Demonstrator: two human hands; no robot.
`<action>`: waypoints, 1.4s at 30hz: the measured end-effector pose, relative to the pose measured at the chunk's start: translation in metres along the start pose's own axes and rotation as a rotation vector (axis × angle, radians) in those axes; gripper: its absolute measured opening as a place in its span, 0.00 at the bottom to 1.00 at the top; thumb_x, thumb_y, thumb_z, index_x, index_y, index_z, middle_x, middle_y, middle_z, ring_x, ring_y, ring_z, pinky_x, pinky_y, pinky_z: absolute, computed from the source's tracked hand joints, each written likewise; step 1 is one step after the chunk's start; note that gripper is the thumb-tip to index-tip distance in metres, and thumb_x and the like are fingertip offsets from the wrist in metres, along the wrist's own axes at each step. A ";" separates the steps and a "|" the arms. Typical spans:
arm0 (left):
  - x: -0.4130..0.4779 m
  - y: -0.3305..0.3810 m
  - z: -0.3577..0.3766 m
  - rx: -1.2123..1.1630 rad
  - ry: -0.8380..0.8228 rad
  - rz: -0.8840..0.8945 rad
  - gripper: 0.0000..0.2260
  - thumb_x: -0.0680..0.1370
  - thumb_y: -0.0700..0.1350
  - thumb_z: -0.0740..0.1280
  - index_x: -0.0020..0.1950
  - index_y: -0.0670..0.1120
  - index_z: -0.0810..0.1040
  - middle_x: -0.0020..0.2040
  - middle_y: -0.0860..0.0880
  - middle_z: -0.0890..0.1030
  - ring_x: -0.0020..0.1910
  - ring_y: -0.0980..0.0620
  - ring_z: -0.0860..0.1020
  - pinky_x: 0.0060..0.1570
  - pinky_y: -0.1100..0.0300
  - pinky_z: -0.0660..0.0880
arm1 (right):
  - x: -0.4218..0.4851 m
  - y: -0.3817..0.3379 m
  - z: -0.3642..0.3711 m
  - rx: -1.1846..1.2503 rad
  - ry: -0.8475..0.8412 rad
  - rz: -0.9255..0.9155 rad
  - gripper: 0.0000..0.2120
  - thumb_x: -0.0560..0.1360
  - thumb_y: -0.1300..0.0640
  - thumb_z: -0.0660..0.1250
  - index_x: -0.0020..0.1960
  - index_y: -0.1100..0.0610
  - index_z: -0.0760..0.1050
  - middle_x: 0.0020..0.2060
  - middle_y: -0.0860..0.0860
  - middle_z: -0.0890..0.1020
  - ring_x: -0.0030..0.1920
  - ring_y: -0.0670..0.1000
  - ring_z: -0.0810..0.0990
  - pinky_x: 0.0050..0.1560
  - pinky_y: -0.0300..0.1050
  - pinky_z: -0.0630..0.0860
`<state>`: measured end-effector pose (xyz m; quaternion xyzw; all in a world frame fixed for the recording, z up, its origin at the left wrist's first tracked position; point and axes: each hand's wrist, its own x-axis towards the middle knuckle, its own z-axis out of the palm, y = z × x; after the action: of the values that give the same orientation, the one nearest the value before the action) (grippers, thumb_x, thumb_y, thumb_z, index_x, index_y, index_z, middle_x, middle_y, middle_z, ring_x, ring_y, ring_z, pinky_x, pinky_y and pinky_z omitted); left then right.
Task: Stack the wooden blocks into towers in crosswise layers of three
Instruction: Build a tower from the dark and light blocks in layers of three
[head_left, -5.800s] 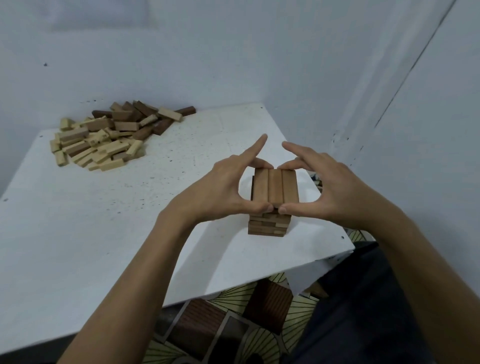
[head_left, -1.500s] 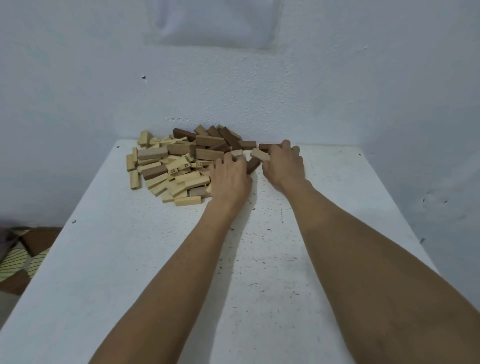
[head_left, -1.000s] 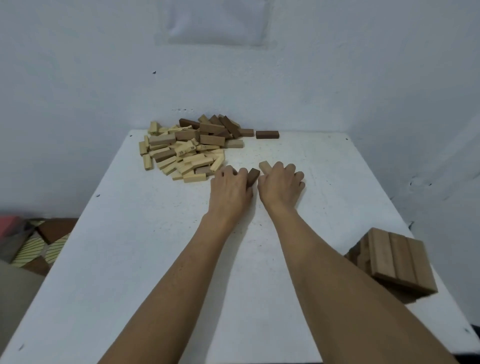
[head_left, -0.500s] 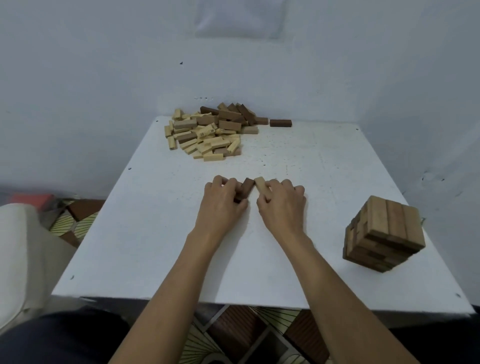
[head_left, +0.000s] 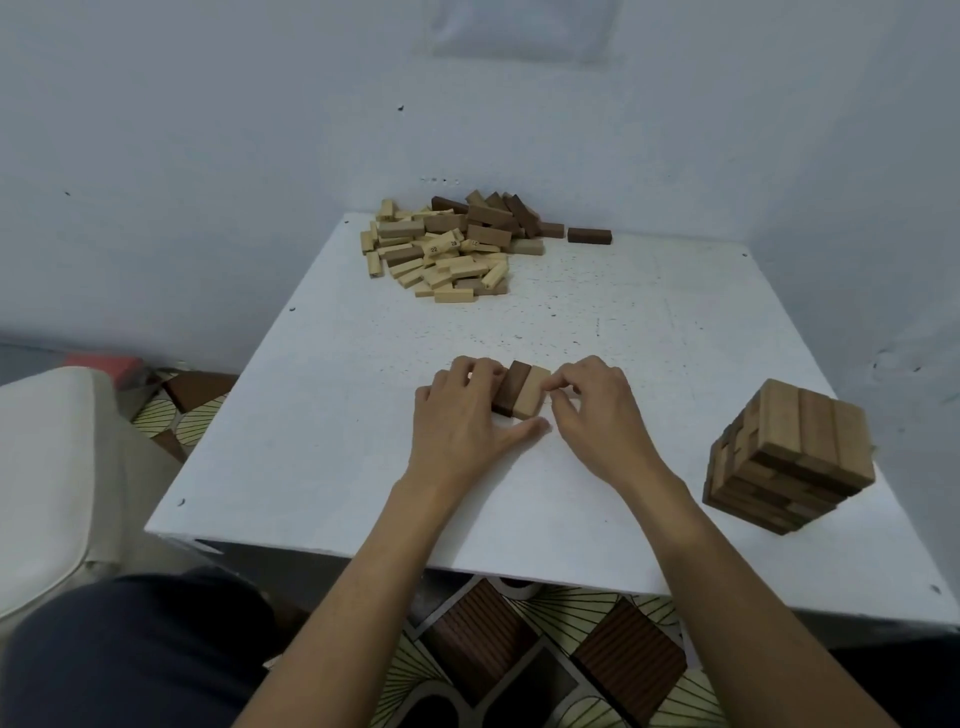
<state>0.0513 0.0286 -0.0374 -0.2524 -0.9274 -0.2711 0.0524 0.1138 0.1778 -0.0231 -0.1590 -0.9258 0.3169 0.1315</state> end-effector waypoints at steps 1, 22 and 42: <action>0.001 0.003 0.004 0.008 0.024 -0.025 0.28 0.67 0.65 0.70 0.60 0.52 0.73 0.58 0.54 0.75 0.56 0.50 0.75 0.55 0.54 0.68 | 0.002 0.001 -0.001 0.004 -0.015 -0.007 0.09 0.79 0.63 0.62 0.53 0.55 0.80 0.53 0.53 0.78 0.57 0.55 0.72 0.55 0.44 0.71; 0.000 -0.029 -0.014 -0.104 -0.286 0.191 0.37 0.67 0.67 0.59 0.74 0.56 0.64 0.68 0.57 0.73 0.68 0.52 0.66 0.67 0.60 0.54 | -0.036 0.010 -0.009 -0.290 -0.325 -0.203 0.29 0.84 0.51 0.51 0.81 0.55 0.44 0.80 0.47 0.52 0.80 0.53 0.38 0.79 0.49 0.40; -0.024 -0.020 -0.012 0.323 -0.346 0.191 0.43 0.71 0.68 0.36 0.81 0.45 0.44 0.82 0.47 0.41 0.80 0.47 0.38 0.76 0.50 0.35 | -0.050 0.015 -0.002 -0.514 -0.307 -0.082 0.44 0.72 0.30 0.29 0.80 0.57 0.36 0.80 0.53 0.38 0.77 0.56 0.29 0.76 0.50 0.31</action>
<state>0.0621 -0.0026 -0.0422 -0.3700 -0.9257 -0.0661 -0.0419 0.1638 0.1715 -0.0384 -0.0999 -0.9903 0.0871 -0.0419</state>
